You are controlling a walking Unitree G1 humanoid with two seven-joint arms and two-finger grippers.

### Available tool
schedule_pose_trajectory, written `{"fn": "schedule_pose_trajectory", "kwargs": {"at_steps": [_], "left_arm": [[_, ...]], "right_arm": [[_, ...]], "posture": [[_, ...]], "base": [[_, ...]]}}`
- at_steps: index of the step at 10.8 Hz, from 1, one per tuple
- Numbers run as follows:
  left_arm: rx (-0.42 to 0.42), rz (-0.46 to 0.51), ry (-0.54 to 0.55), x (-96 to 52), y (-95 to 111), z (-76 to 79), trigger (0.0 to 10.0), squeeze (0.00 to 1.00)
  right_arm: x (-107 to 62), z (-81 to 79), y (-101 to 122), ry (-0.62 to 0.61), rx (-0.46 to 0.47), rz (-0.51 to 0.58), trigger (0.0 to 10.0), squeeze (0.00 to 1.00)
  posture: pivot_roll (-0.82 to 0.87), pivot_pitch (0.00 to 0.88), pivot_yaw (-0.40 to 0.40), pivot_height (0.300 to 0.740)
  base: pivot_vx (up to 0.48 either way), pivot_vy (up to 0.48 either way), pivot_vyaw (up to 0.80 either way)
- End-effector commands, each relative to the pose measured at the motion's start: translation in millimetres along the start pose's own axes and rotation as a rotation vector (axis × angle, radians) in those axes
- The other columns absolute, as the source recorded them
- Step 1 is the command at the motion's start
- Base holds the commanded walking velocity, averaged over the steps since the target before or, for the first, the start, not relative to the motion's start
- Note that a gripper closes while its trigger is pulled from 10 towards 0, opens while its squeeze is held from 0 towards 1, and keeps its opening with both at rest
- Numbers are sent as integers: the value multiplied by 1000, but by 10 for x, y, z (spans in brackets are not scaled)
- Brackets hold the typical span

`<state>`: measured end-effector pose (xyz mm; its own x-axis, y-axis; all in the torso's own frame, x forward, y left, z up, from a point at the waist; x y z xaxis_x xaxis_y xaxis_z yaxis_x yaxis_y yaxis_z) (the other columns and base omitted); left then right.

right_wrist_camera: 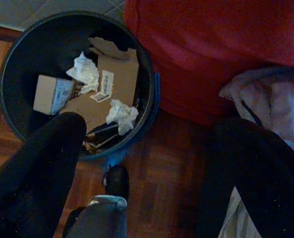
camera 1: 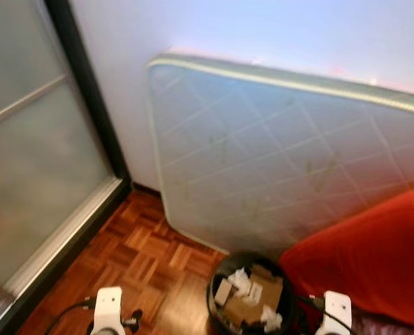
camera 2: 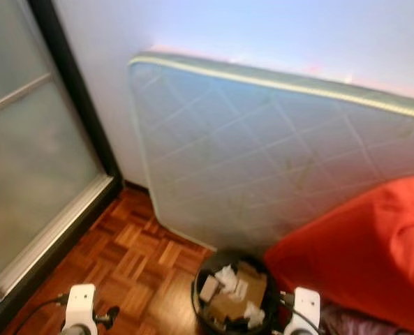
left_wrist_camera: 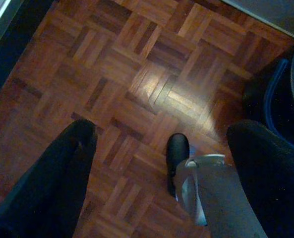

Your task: Clean up the room

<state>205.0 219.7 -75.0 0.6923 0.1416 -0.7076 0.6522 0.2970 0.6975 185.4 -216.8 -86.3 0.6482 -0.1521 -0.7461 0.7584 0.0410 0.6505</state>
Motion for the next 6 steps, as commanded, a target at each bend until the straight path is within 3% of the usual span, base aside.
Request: {"fn": "schedule_pose_trajectory", "kwargs": {"at_steps": [1, 5, 6], "left_arm": [[12, -17, 2, -15, -48, -29, 10000, 0], [37, -21, -2, -10, -25, -50, 10000, 0], [30, 2, 5, 2, 35, -53, 10000, 0]], "right_arm": [[-15, 22, -56, -6, 1, -15, 10000, 0], [-11, -47, -41, 9, 1, -9, 10000, 0], [-7, -71, -33, 22, -9, -8, 10000, 0]], "posture": [[160, 42, -16, 740], [166, 38, -5, 740], [193, 46, -16, 740]], "base": [[-304, 0, 0], [-314, 0, 0], [0, 0, 0]]}}
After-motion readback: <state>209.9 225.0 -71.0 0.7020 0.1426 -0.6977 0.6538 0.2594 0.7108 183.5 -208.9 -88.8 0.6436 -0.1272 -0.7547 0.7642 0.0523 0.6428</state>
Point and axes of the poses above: a point about 5 cm out from each wrist's last joint towards the gripper, its own x axis pointing out of the wrist towards the gripper, its own y axis along the axis of the wrist's last joint, z = x × y, the point moved 1 cm from there along x, pointing out of the wrist towards the gripper, and after that the axes turned 15 degrees about -x, right-handed, at the moved point
